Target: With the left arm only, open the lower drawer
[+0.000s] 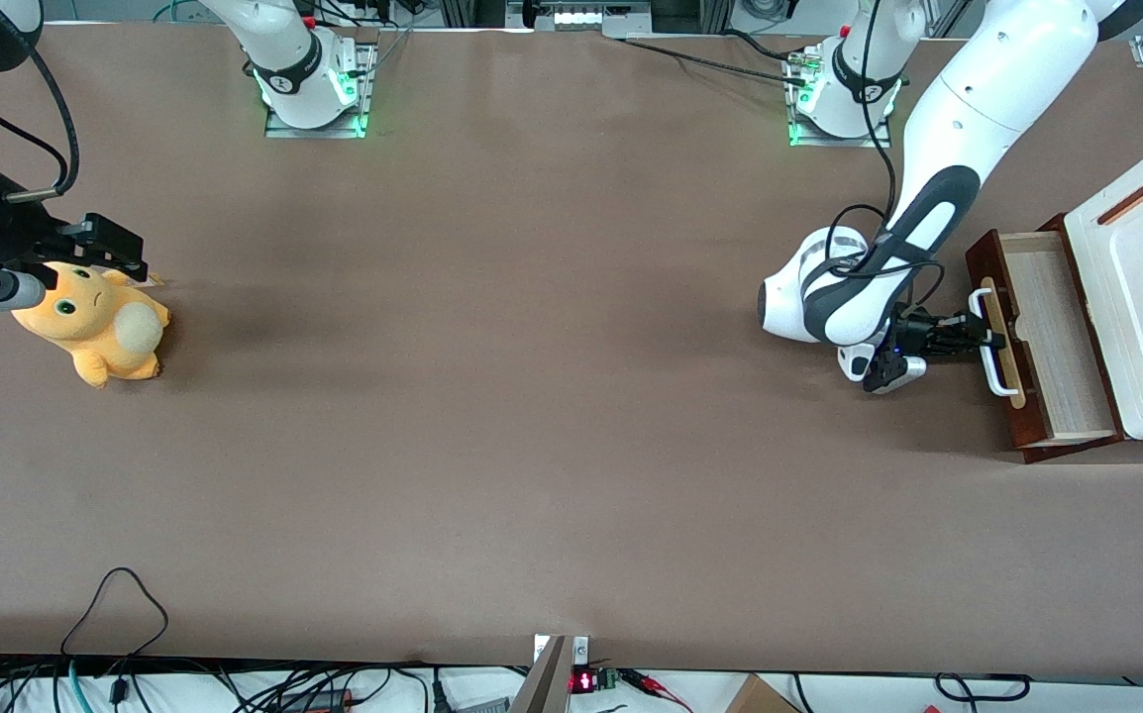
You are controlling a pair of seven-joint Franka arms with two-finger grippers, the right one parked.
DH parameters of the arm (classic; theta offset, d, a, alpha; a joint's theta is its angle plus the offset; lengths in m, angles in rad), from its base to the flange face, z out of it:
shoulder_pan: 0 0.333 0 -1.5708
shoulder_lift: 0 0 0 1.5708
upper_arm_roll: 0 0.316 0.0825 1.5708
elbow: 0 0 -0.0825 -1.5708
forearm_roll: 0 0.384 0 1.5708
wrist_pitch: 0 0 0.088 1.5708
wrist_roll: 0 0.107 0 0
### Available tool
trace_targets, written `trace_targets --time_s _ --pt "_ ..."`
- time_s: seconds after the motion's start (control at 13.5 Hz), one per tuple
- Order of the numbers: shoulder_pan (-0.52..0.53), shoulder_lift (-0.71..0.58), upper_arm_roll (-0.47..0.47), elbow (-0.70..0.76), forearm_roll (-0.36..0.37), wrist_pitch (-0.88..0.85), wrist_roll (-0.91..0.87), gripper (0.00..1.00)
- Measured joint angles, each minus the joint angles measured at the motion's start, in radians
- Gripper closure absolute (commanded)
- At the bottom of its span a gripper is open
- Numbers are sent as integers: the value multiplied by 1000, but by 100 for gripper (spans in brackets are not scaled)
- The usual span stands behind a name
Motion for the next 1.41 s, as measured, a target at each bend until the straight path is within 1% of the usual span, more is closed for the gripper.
trace_targets --time_s 0.07,0.15,0.22,0.3,0.52,0.59,0.74,0.97,1.11,1.19,1.41 --pt "0 0 -3 0 0 0 0 64" --pt "-1 0 -6 0 -1 0 0 32" --pt "-8 0 -15 6 6 10 0 4" --pt "-29 0 -32 18 6 16 1 0" --pt "-46 -1 -36 30 -3 15 0 0" --pt "-42 -4 -36 44 -22 18 1 0" --pt "-37 -27 -36 98 -97 61 44 0" --pt "-33 -112 -34 178 -231 187 201 0" --pt "-32 -181 -26 217 -341 260 335 1" --pt "-32 -219 -14 233 -404 294 406 0" --pt "-27 -336 33 290 -651 356 605 0"
